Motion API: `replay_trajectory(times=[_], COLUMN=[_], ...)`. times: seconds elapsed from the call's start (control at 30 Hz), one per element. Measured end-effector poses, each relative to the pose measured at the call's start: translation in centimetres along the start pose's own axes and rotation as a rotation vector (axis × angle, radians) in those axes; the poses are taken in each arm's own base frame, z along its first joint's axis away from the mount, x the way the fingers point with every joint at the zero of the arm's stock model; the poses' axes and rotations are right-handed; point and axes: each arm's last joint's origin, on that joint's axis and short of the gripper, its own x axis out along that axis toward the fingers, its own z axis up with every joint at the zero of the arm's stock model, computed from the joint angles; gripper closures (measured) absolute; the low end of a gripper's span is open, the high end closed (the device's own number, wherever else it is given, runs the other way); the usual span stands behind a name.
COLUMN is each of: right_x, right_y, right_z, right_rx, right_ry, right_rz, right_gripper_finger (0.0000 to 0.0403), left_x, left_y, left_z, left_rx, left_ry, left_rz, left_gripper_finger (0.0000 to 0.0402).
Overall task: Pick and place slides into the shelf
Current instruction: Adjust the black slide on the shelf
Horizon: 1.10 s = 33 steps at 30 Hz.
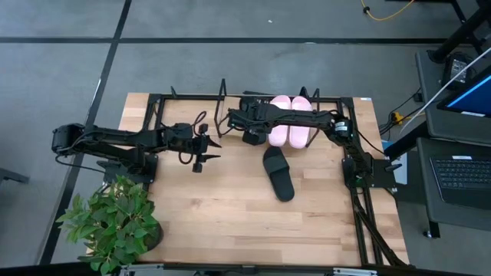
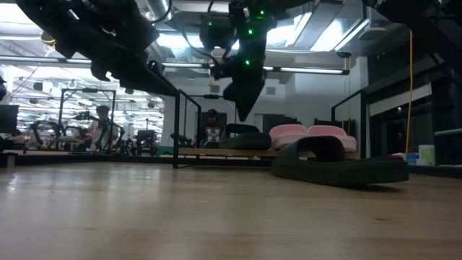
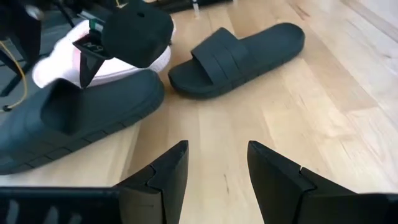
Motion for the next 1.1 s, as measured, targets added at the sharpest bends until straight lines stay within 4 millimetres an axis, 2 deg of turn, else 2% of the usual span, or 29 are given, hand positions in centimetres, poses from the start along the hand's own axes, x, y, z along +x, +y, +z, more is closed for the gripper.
replay_trajectory(times=[0.17,0.37,0.77,0.97,1.1], right_x=[1.3,1.5,1.8,2.5,3.4], right_y=[0.7,0.5,0.1,-0.9,-1.7], right_z=[-1.0,-1.0,0.0,0.0,0.1], right_rx=[-0.041,-0.039,-0.038,-0.004,0.022], right_ry=[0.054,0.048,-0.027,-0.022,-0.019], right_rz=[-0.028,-0.144,-0.109,-0.114,-0.056], right_gripper_finger=[0.0128,0.0128,0.0128,0.0128,0.0128], left_x=[0.0,0.1,0.1,0.1,0.1], left_y=[-0.5,-1.1,-2.1,-2.5,-2.6], left_z=[0.1,0.2,0.5,0.6,0.6], left_rx=[0.011,0.035,0.064,0.076,0.076], left_ry=[0.002,-0.005,-0.016,-0.021,-0.017], left_rz=[-0.023,-0.048,-0.093,-0.110,-0.111], left_gripper_finger=[0.0244,0.0244,0.0244,0.0244,0.0244])
